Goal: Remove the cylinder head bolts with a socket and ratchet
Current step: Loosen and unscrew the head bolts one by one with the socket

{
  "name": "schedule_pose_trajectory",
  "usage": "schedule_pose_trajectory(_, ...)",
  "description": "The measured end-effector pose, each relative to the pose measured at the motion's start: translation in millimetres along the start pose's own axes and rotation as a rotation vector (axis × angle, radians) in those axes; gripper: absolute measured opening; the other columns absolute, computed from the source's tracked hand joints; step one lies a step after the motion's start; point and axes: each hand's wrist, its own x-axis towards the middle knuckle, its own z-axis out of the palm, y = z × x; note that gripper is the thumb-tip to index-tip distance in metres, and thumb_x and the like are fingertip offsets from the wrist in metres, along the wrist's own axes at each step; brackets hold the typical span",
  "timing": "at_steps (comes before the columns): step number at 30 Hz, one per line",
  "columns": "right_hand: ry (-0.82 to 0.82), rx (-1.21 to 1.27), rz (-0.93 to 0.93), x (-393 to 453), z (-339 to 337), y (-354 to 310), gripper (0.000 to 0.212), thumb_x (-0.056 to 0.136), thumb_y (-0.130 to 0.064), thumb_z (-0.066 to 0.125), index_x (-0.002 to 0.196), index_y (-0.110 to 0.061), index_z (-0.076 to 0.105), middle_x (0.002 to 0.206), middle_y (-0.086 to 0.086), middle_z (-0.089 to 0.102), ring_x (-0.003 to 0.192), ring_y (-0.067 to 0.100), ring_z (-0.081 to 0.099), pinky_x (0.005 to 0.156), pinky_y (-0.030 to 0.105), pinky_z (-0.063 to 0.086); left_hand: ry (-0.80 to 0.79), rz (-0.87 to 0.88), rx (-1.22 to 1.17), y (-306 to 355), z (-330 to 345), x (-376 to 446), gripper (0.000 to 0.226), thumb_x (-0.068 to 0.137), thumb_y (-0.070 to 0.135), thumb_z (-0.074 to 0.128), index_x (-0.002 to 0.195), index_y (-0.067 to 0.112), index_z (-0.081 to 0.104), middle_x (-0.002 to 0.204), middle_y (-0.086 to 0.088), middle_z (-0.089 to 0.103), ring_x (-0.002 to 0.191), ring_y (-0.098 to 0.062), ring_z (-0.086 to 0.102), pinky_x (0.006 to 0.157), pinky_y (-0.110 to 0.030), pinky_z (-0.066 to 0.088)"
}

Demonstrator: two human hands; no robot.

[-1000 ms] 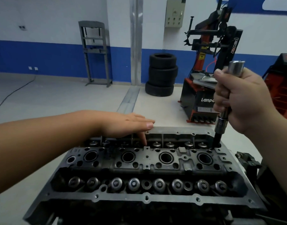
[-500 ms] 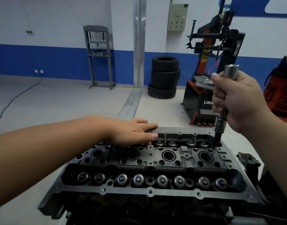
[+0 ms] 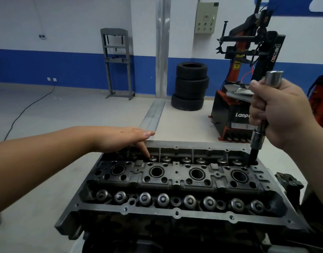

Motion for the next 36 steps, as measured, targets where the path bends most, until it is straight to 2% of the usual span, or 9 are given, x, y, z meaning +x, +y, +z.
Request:
schedule_pose_trajectory(3, 0.004, -0.002, -0.001, 0.0, 1.4, 0.0, 0.023, 0.099, -0.024, 0.058, 0.078, -0.025, 0.05, 0.054, -0.009, 0.039, 0.045, 0.009, 0.032, 0.042, 0.022, 0.03, -0.026, -0.041, 0.072, -0.6, 5.0, -3.4, 0.096, 0.08, 0.087, 0.011, 0.151, 0.035, 0.048, 0.127, 0.047, 0.039, 0.145, 0.014, 0.017, 0.121, -0.029, 0.011)
schedule_pose_trajectory(7, -0.002, -0.018, -0.014, -2.1, 2.0, -0.7, 0.023, 0.099, -0.024, 0.058, 0.077, -0.025, 0.05, 0.055, -0.009, 0.039, 0.045, 0.009, 0.032, 0.042, 0.023, 0.031, -0.073, -0.067, 0.132, 0.6, 9.4, -4.0, 0.09, 0.081, 0.076, 0.013, 0.16, 0.034, 0.026, 0.136, 0.042, 0.047, 0.15, 0.009, 0.003, 0.123, -0.032, 0.004)
schedule_pose_trajectory(10, 0.001, -0.028, -0.018, -3.7, 3.0, -1.4, 0.023, 0.099, -0.024, 0.058, 0.077, -0.025, 0.05, 0.055, -0.008, 0.039, 0.045, 0.01, 0.032, 0.043, 0.024, 0.03, -0.075, -0.077, 0.226, 0.9, 9.2, -6.3, 0.089, 0.083, 0.077, 0.013, 0.163, 0.037, 0.012, 0.164, 0.018, 0.028, 0.155, 0.001, -0.006, 0.128, -0.042, 0.003)
schedule_pose_trajectory(15, 0.001, -0.04, -0.014, -3.4, 3.9, -2.2, 0.022, 0.1, -0.024, 0.058, 0.079, -0.024, 0.051, 0.055, -0.009, 0.039, 0.045, 0.01, 0.032, 0.042, 0.023, 0.031, -0.038, -0.047, 0.212, -6.7, 10.0, -4.0, 0.085, 0.093, 0.076, 0.011, 0.159, 0.027, 0.034, 0.171, 0.014, 0.014, 0.154, 0.002, -0.009, 0.128, -0.041, 0.001)
schedule_pose_trajectory(23, 0.011, -0.046, -0.007, -2.0, 4.6, -2.0, 0.021, 0.1, -0.024, 0.058, 0.08, -0.024, 0.051, 0.054, -0.01, 0.04, 0.045, 0.008, 0.033, 0.041, 0.022, 0.032, -0.039, -0.055, 0.212, -8.7, 11.7, 0.8, 0.09, 0.087, 0.083, 0.008, 0.151, 0.033, 0.048, 0.171, 0.02, -0.001, 0.154, 0.002, -0.009, 0.128, -0.041, -0.002)
schedule_pose_trajectory(26, 0.013, -0.06, -0.008, -2.1, 5.0, -1.7, 0.02, 0.1, -0.024, 0.058, 0.082, -0.023, 0.05, 0.055, -0.009, 0.04, 0.045, 0.009, 0.033, 0.042, 0.022, 0.032, 0.029, -0.004, 0.099, -14.0, 4.4, -7.2, 0.08, 0.085, 0.081, 0.009, 0.119, 0.04, 0.069, 0.16, 0.036, 0.008, 0.147, 0.011, 0.002, 0.122, -0.031, 0.004)
schedule_pose_trajectory(30, 0.017, -0.049, -0.002, -2.9, 4.8, -2.6, 0.023, 0.1, -0.024, 0.058, 0.079, -0.026, 0.05, 0.055, -0.009, 0.039, 0.045, 0.009, 0.033, 0.041, 0.023, 0.032, 0.179, -0.081, -0.089, -36.7, -3.9, -29.3, 0.09, 0.086, 0.084, 0.011, 0.122, 0.03, 0.074, 0.141, 0.042, 0.035, 0.147, 0.008, 0.017, 0.113, -0.027, 0.016)
schedule_pose_trajectory(33, 0.026, -0.045, 0.006, -3.0, 4.9, -3.5, 0.022, 0.1, -0.024, 0.058, 0.079, -0.026, 0.05, 0.055, -0.009, 0.039, 0.045, 0.008, 0.034, 0.041, 0.023, 0.032, 0.178, -0.138, -0.083, -42.1, 0.5, -38.9, 0.091, 0.081, 0.091, 0.012, 0.103, 0.035, 0.08, 0.153, 0.032, 0.032, 0.145, 0.006, 0.021, 0.122, -0.034, 0.014)
schedule_pose_trajectory(36, 0.031, -0.055, 0.006, -3.7, 5.7, -3.9, 0.022, 0.101, -0.025, 0.057, 0.08, -0.026, 0.05, 0.055, -0.01, 0.04, 0.045, 0.008, 0.034, 0.041, 0.022, 0.032, 0.188, -0.158, -0.009, -39.2, -0.5, -40.9, 0.102, 0.073, 0.092, 0.009, 0.124, 0.032, 0.073, 0.145, 0.026, 0.04, 0.147, 0.002, 0.024, 0.123, -0.036, 0.013)
